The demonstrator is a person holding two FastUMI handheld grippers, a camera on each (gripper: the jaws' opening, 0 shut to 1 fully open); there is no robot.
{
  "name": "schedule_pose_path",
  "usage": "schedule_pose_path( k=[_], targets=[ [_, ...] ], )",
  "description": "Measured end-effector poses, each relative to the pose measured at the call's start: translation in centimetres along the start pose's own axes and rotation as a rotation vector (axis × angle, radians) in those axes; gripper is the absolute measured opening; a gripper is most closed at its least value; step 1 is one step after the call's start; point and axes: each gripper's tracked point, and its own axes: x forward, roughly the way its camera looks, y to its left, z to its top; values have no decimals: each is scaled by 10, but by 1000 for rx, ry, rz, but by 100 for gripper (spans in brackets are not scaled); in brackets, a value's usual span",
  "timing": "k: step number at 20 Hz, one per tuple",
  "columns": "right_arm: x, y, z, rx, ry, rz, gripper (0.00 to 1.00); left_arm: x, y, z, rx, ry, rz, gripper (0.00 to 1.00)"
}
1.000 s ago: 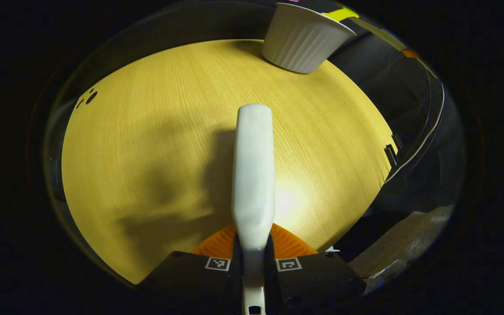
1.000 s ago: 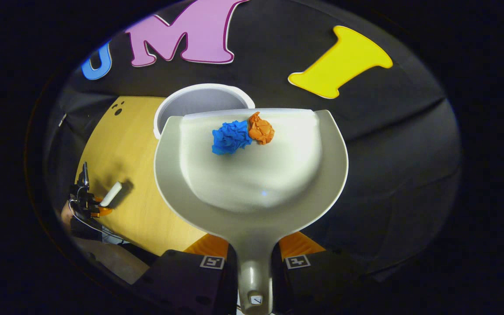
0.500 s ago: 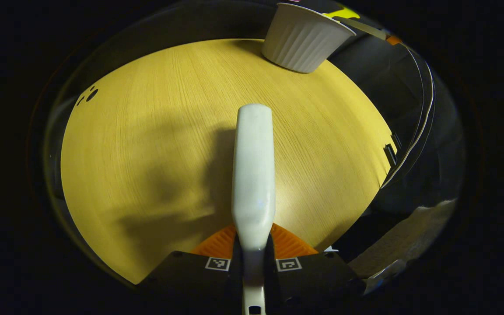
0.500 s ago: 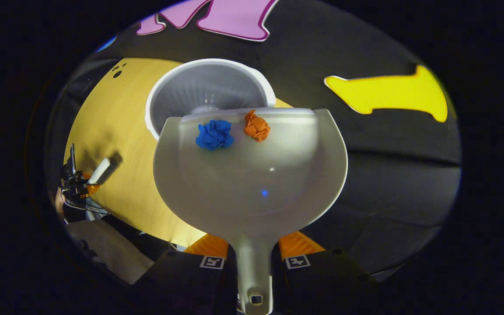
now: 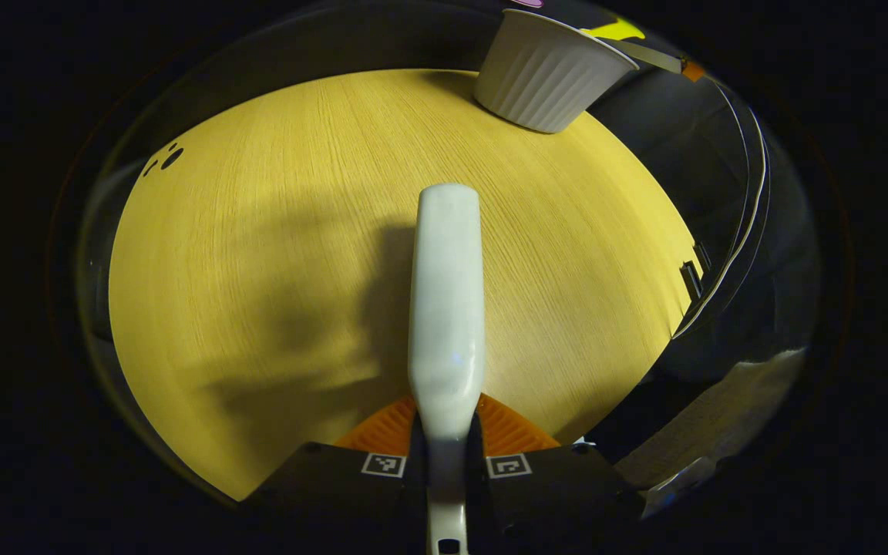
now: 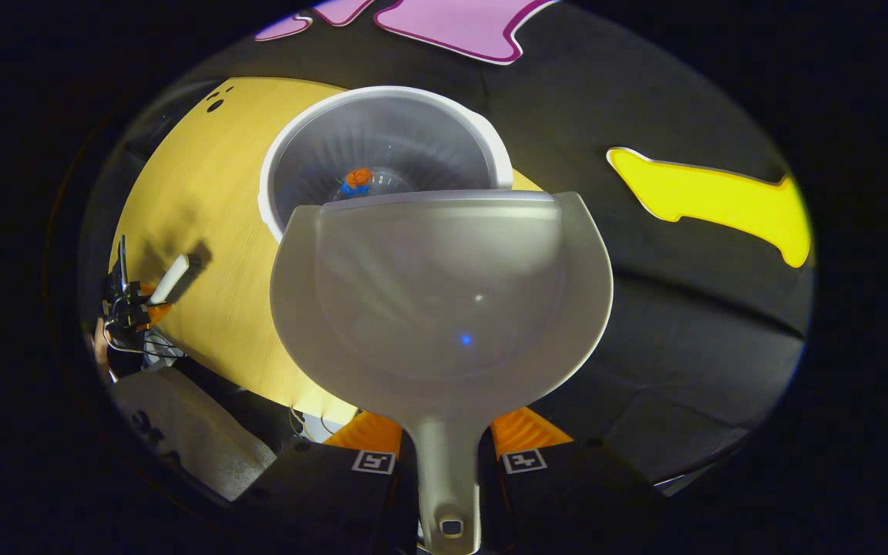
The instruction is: Pick up the small broom and dustpan from the desktop, sweep the trash into the dustpan with the broom, and then empty the trash into the garbage bin.
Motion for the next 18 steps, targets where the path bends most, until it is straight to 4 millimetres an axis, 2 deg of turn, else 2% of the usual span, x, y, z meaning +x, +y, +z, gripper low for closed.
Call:
schedule_pose_path(
  k=[2,5,9,11,13,15,18],
  targets=[
    [-3,0,-1,3,-33,15,35,1,0,0,9,3,9,24],
    [-19,7,-8,32,-116,62,35,0,1,0,13,6,18,24],
    [-47,7,-35,44,-245,96,35,0,1,2,11,7,36,24],
    [-57,16,-50,50,-303,113,35,-1,4,7,6,3,42,24],
    [-62,29,-66,60,-356,133,35,-1,5,9,12,1,52,24],
    [-59,51,-84,71,-391,154,35,-2,8,11,19,1,65,24],
    [-36,101,-107,75,-424,185,35,-3,12,11,22,4,87,24]
  ],
)
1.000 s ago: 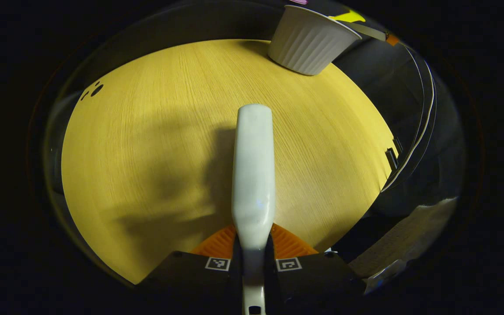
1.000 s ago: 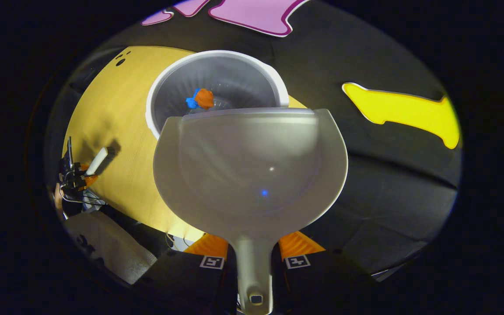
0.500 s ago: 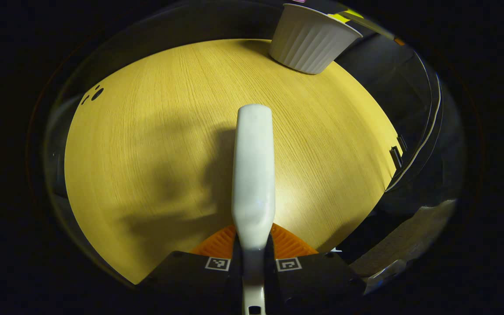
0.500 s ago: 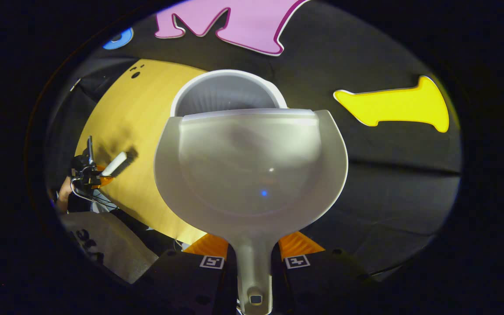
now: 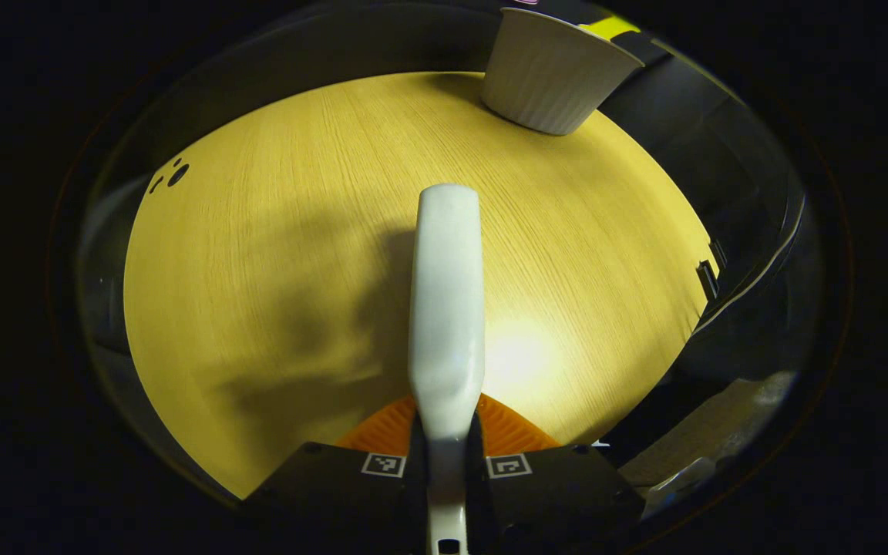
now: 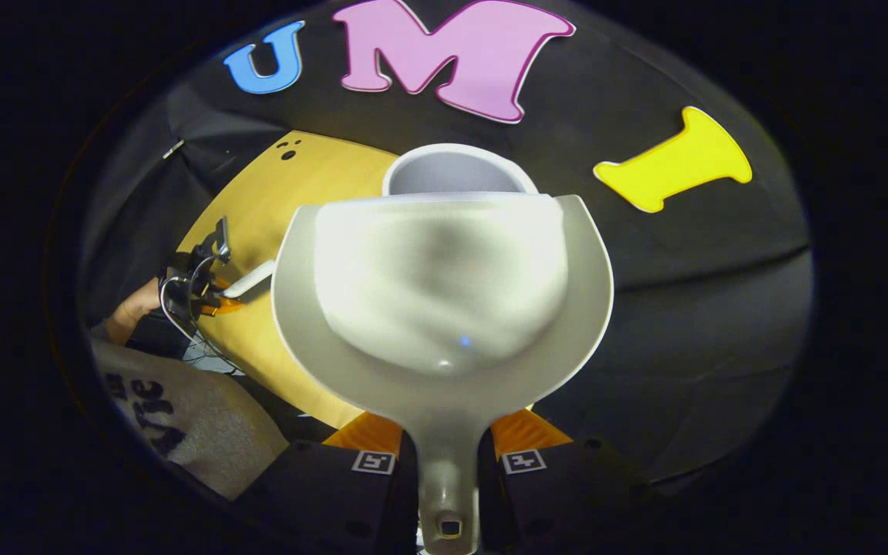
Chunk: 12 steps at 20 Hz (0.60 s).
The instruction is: Pick up the small broom and dustpan from the desktop, sweep the trash into the dustpan with the broom, and then empty the trash into the garbage bin.
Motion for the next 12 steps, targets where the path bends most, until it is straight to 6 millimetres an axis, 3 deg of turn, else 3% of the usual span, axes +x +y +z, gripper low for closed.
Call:
schedule_pose_path(
  k=[3,7,9,10,12],
  targets=[
    [35,54,-33,51,-12,59,39,-1,10,1,-12,5,38,24],
    [97,115,-78,85,38,90,35,1,17,2,-17,7,84,24],
    [132,134,-99,78,66,80,35,1,26,4,-24,6,103,24],
    [148,141,-110,75,82,78,40,0,29,4,-27,5,109,24],
    [180,156,-122,81,102,74,31,0,32,3,-34,5,123,24]
  ],
)
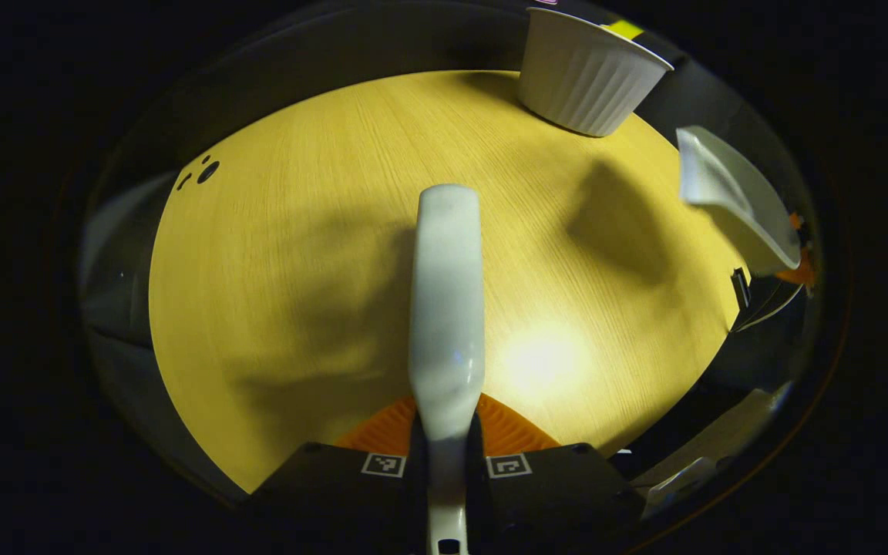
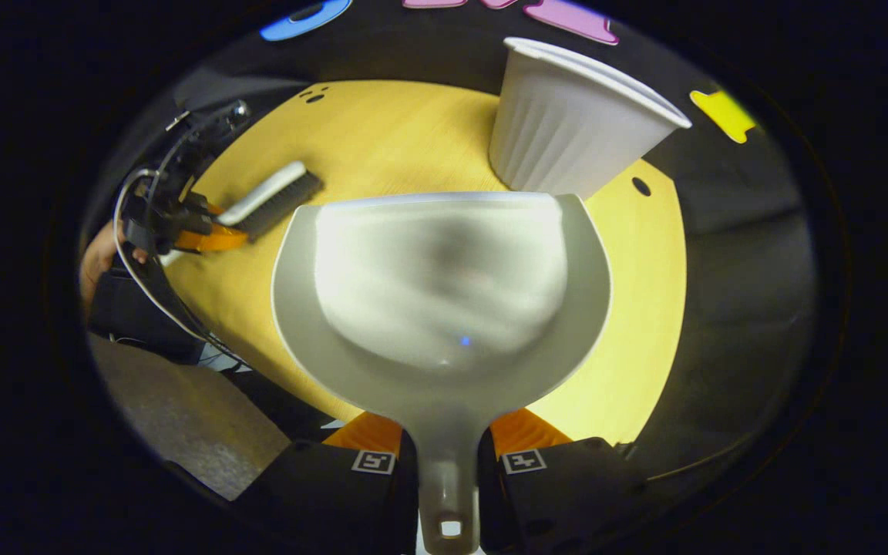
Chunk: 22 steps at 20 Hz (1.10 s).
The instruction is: Pick up the small broom and dustpan from the desktop, sweep the trash into the dustpan with the broom, and then empty the trash into the garbage bin.
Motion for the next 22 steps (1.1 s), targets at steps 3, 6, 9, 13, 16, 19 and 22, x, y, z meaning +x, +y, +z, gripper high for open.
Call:
schedule_pose_path(
  k=[3,6,9,13,16,19,22],
  targets=[
    [43,14,0,62,-14,5,35,1,3,0,-7,0,18,24],
    [67,13,1,107,-29,-11,35,5,9,-1,-28,1,33,24],
    [81,16,0,136,-29,-22,35,12,15,0,-41,5,44,24],
    [94,20,-1,132,-22,-41,36,16,14,-1,-28,15,41,24],
    [103,29,-2,157,-27,-15,36,19,13,1,-28,8,39,26],
    [107,33,-4,184,-25,3,37,19,12,0,-22,20,31,27],
    [107,37,-10,186,-5,20,39,21,14,0,-20,33,31,29]
  ],
)
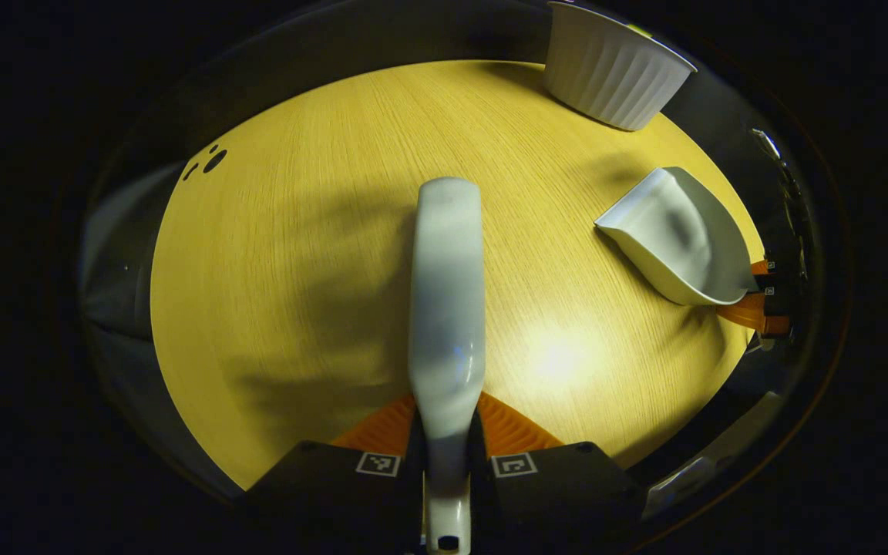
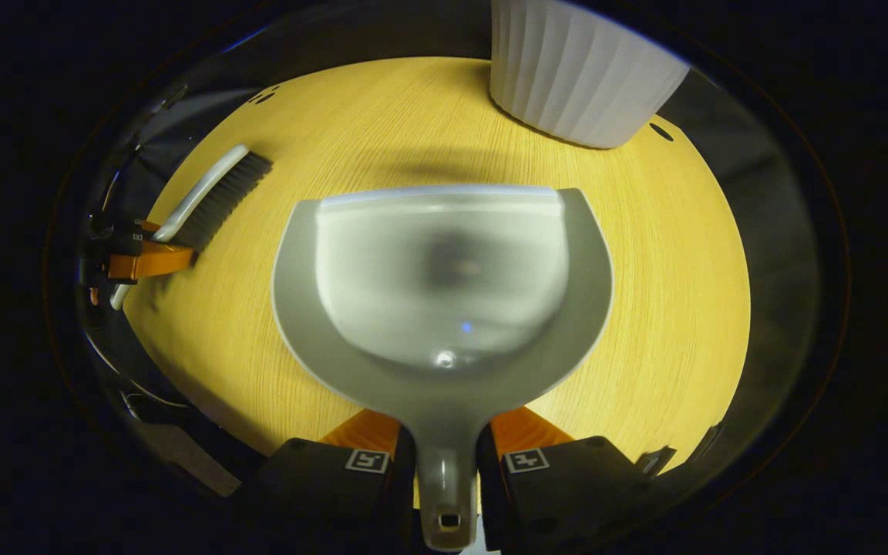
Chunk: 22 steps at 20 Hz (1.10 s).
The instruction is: Pick up the small broom and dustpan from the desktop, sweep the trash into the dustpan with the broom, and then empty the trash into the garbage bin.
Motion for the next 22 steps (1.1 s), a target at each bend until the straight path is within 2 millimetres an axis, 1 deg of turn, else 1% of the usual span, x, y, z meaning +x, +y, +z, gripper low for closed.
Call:
schedule_pose_path(
  k=[1,4,5,6,7,8,10,11,12,13,14,16,18,20,21,22],
  targets=[
    [-1,-1,0,1,1,1,42,0,0,0,4,-1,3,29],
    [-6,1,-3,27,5,19,42,-5,5,1,24,-10,20,30],
    [-10,1,-3,38,-2,31,42,-8,6,0,32,-12,22,30],
    [-17,1,-1,45,-5,45,45,-13,6,-1,42,-17,25,30],
    [-23,1,-2,51,-7,58,42,-17,7,-1,54,-24,31,30],
    [-31,-1,-4,58,-12,66,42,-22,8,-3,62,-34,38,30],
    [-49,-5,-2,58,-49,75,41,-38,11,-5,79,-57,48,30],
    [-60,-6,3,57,-78,79,46,-47,12,-5,88,-71,56,30],
    [-71,-8,7,55,-111,77,46,-56,13,-4,93,-95,60,28],
    [-86,-10,13,56,-150,73,41,-67,13,-1,92,-123,61,31],
    [-100,-11,22,58,-198,69,39,-78,11,3,86,-160,59,30],
    [-129,-11,40,51,-304,50,39,-103,9,17,52,-251,56,28],
    [-158,-8,63,16,-431,20,39,-133,8,48,0,-421,59,28],
    [-192,-7,87,-20,-568,-7,39,-174,7,84,-52,-627,43,28],
    [-210,-1,101,-34,-636,-15,39,-197,6,100,-73,-721,31,28],
    [-228,3,114,-46,-703,-26,39,-215,5,111,-87,-806,22,22]
  ],
)
